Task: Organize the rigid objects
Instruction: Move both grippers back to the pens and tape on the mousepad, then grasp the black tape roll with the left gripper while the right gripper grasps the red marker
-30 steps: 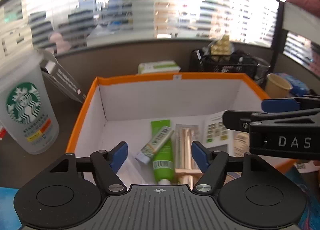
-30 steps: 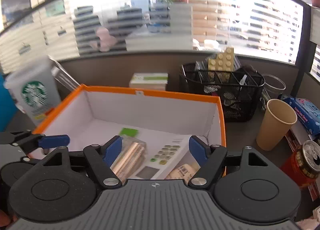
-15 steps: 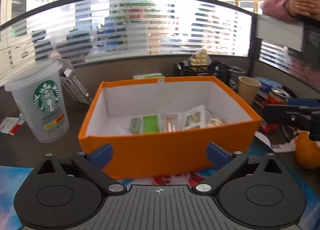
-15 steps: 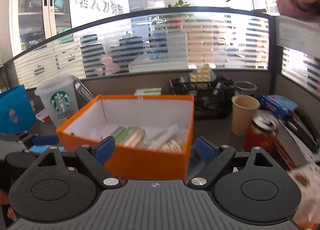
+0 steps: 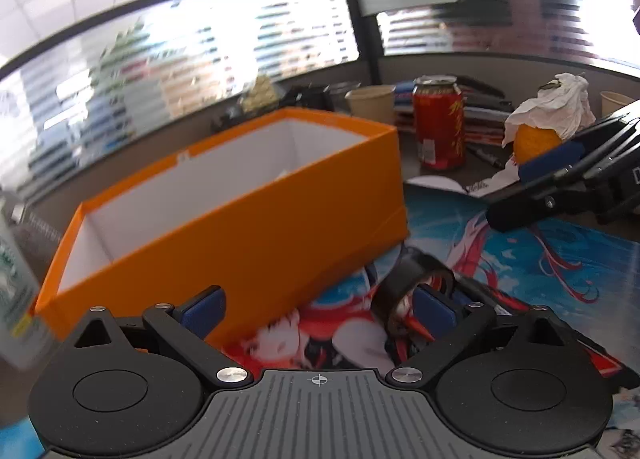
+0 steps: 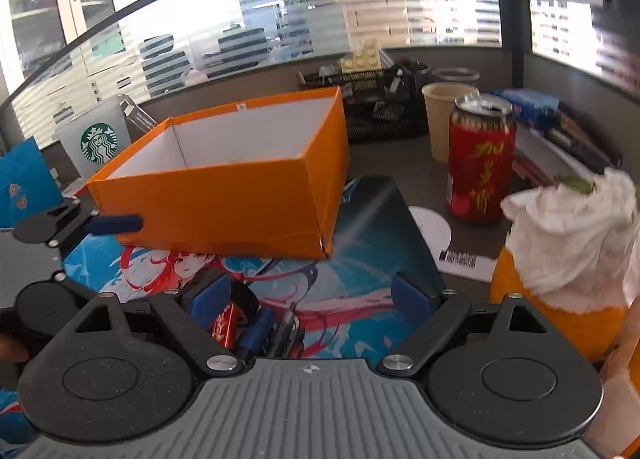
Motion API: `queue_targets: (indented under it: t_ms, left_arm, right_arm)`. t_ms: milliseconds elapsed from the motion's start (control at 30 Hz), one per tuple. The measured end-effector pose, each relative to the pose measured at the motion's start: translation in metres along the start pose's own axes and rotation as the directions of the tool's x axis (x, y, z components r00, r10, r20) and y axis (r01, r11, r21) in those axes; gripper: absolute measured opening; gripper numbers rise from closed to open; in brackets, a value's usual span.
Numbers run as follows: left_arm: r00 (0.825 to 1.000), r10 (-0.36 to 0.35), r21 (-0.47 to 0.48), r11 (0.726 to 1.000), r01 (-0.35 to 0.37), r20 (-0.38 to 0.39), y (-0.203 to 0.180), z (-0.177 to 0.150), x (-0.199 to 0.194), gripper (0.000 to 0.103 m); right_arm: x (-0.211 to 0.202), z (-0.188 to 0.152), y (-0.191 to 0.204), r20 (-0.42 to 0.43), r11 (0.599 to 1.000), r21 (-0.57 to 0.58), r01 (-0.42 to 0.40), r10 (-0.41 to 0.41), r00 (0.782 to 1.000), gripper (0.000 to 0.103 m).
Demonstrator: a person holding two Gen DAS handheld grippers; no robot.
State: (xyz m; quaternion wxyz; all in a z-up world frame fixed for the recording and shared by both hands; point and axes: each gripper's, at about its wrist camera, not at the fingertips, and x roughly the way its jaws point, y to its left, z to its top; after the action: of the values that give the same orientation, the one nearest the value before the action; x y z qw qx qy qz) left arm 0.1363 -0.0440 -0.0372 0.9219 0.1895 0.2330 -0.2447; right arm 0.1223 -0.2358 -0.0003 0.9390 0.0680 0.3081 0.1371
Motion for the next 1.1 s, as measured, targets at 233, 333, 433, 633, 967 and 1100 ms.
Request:
queue_targets:
  t_ms: [233, 333, 433, 633, 967, 1100]
  left_arm:
    - [0.992, -0.125, 0.069, 0.990, 0.125, -0.004, -0.009, 0.005, 0.013, 0.082]
    - [0.979, -0.199, 0.037, 0.979, 0.200, -0.035, -0.009, 0.003, 0.019, 0.038]
    - [0.961, -0.273, -0.060, 0.961, 0.270, -0.040, -0.001, 0.000, 0.025, 0.020]
    - [0.968, -0.249, -0.087, 0.966, 0.245, -0.039, 0.002, -0.006, 0.009, 0.016]
    - [0.947, -0.321, -0.509, 0.815, 0.277, 0.001, 0.061, -0.033, -0.024, 0.015]
    - [0.965, -0.263, -0.543, 0.808, 0.227, 0.013, 0.075, -0.044, -0.045, 0.015]
  right_arm:
    - [0.003, -0.001, -0.014, -0.007, 0.998, 0.054, -0.021, 0.021, 1.000, 0.087]
    - [0.006, -0.003, -0.019, -0.013, 0.998, 0.066, -0.020, 0.021, 1.000, 0.088]
    - [0.009, -0.005, -0.023, -0.023, 0.996, 0.084, -0.021, 0.023, 0.999, 0.088]
    - [0.010, -0.007, -0.021, -0.025, 0.997, 0.078, -0.027, 0.029, 0.999, 0.088]
    - [0.019, -0.013, 0.007, -0.062, 0.997, 0.008, -0.082, 0.082, 0.995, 0.088]
    - [0.020, -0.013, 0.020, -0.066, 0.994, -0.011, -0.106, 0.105, 0.992, 0.088]
